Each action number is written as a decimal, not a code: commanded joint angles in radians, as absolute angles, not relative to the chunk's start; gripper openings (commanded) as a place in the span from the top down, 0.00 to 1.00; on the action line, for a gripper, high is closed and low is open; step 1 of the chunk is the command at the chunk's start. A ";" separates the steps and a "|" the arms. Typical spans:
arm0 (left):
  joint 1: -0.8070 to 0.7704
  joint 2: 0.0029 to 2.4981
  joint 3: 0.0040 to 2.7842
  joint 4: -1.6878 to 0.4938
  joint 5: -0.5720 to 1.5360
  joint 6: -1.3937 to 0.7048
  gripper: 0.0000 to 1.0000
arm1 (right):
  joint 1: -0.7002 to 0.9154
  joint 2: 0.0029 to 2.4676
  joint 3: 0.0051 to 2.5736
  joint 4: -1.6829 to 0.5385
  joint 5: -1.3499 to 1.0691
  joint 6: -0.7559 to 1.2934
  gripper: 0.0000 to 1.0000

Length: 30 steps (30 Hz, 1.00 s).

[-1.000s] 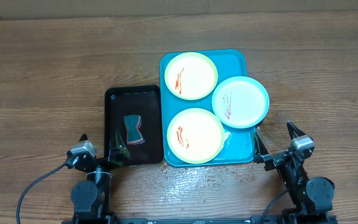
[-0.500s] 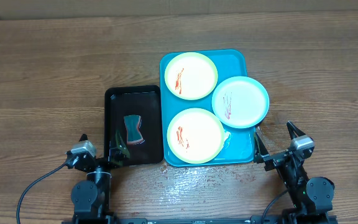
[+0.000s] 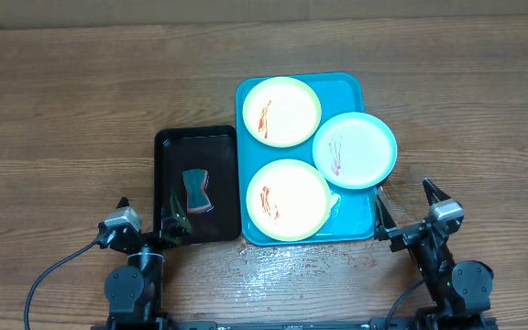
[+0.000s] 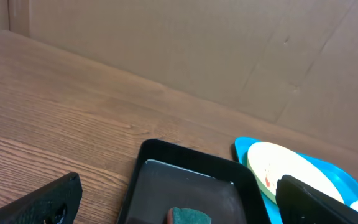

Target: Clean dirty plates on tray and stack at the side

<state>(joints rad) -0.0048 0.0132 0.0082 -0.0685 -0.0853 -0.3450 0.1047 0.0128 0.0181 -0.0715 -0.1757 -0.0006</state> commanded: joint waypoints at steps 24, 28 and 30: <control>0.001 0.029 0.094 -0.026 0.179 -0.366 0.00 | 0.104 0.009 0.079 -0.038 -0.432 0.001 0.00; 0.001 0.181 0.282 -0.130 0.150 -0.362 0.00 | 0.104 0.072 0.262 -0.157 -0.390 -0.001 0.00; 0.001 0.303 0.390 -0.170 0.159 -0.362 0.00 | 0.104 0.150 0.376 -0.234 -0.377 -0.001 0.00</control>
<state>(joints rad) -0.0048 0.1474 0.2085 -0.1371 0.1501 -0.3618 0.1047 0.0723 0.2058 -0.1841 -0.3862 0.0006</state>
